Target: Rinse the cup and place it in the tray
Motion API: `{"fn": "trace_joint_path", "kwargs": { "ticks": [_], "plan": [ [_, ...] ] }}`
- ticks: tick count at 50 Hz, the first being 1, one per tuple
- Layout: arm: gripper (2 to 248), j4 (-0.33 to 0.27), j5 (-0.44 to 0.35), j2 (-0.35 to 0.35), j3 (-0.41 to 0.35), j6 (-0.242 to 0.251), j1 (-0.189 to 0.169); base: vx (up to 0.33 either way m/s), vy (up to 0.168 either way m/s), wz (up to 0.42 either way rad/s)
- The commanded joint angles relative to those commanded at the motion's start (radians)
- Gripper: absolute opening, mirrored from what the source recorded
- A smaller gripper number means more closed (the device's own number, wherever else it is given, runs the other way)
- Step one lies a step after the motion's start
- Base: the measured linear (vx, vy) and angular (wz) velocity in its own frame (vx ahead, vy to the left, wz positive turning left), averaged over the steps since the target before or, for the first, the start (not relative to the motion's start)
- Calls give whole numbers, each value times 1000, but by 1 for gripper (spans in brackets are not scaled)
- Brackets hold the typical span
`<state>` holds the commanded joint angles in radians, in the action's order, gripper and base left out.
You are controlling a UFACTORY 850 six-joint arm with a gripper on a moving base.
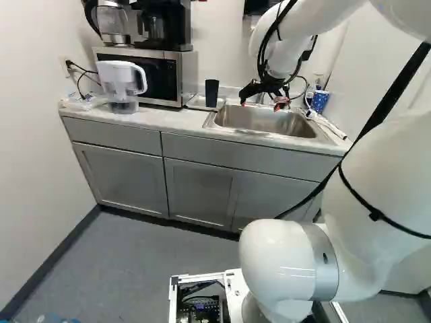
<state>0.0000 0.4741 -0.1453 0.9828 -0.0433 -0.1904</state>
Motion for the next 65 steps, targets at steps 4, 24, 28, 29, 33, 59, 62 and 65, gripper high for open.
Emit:
{"fn": "trace_joint_path", "kwargs": {
  "ticks": [4, 24, 28, 29, 33, 59, 62, 65],
  "plan": [
    [247, 0, 0, 0, 0, 0, 0, -104, 92, -5],
    [247, 0, 0, 0, 0, 0, 0, -94, 73, -5],
    [247, 0, 0, 0, 0, 0, 0, -81, 49, -80],
    [247, 0, 0, 0, 0, 0, 0, -85, 47, -154],
    [247, 0, 0, 0, 0, 0, 0, -69, 34, -159],
    [247, 0, 0, 0, 0, 0, 0, -65, 26, -164],
    [247, 0, 0, 0, 0, 0, 0, -61, 24, -169],
    [247, 0, 0, 0, 0, 0, 0, -59, 21, -169]
  ]
}}
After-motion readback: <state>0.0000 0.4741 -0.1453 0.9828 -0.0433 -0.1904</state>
